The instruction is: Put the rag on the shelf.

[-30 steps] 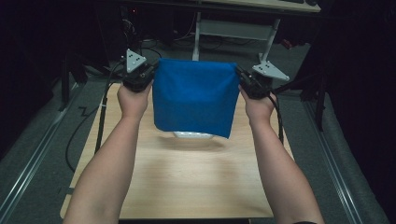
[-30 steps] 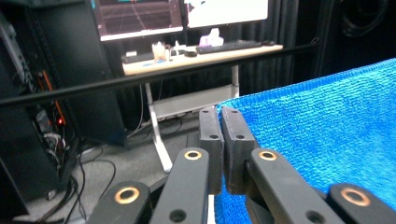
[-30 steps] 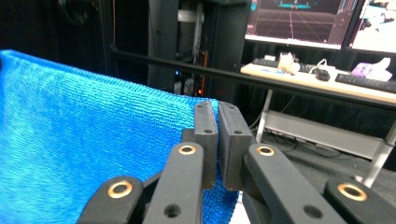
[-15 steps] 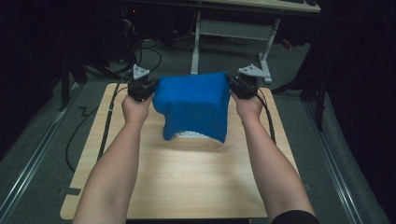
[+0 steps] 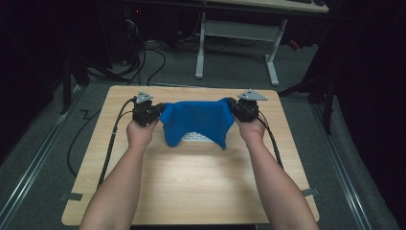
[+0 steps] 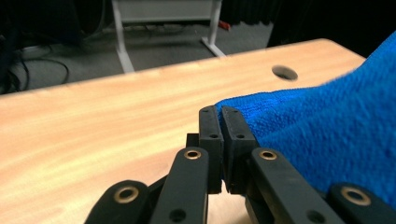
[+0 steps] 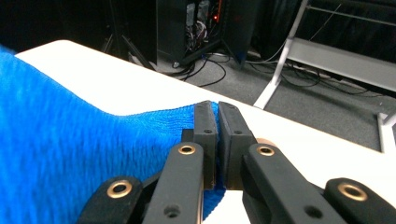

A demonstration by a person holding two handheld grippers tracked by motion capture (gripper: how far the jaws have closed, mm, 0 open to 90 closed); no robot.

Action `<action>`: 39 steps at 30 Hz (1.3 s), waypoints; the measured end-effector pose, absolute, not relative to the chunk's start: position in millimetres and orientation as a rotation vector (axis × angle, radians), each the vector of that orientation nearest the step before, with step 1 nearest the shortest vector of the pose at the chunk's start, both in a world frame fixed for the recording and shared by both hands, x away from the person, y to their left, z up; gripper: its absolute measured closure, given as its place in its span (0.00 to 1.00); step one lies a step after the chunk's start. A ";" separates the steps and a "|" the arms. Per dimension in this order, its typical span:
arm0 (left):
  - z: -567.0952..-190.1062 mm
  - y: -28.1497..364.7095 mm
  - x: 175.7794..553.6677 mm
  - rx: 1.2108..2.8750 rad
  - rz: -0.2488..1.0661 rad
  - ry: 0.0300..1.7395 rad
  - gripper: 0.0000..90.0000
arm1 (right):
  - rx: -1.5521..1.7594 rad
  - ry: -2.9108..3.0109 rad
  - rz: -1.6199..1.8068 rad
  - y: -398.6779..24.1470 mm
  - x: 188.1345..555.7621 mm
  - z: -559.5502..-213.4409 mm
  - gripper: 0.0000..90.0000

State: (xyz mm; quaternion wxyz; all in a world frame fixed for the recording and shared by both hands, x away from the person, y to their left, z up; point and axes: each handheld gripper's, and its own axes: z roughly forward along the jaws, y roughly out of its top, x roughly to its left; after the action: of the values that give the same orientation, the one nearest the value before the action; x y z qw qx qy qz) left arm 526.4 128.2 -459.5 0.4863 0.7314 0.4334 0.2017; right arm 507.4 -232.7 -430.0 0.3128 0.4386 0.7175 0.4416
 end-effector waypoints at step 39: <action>-513.6 118.1 519.0 1.815 0.326 1.121 0.94 | 1.249 1.973 1.121 -229.9 496.1 -484.1 0.95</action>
State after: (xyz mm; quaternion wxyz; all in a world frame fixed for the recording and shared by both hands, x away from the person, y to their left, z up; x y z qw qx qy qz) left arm 519.0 118.1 -513.6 0.4724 0.7413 0.4578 0.1331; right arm 496.1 -229.9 -484.1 0.2721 0.4641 0.7329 0.4165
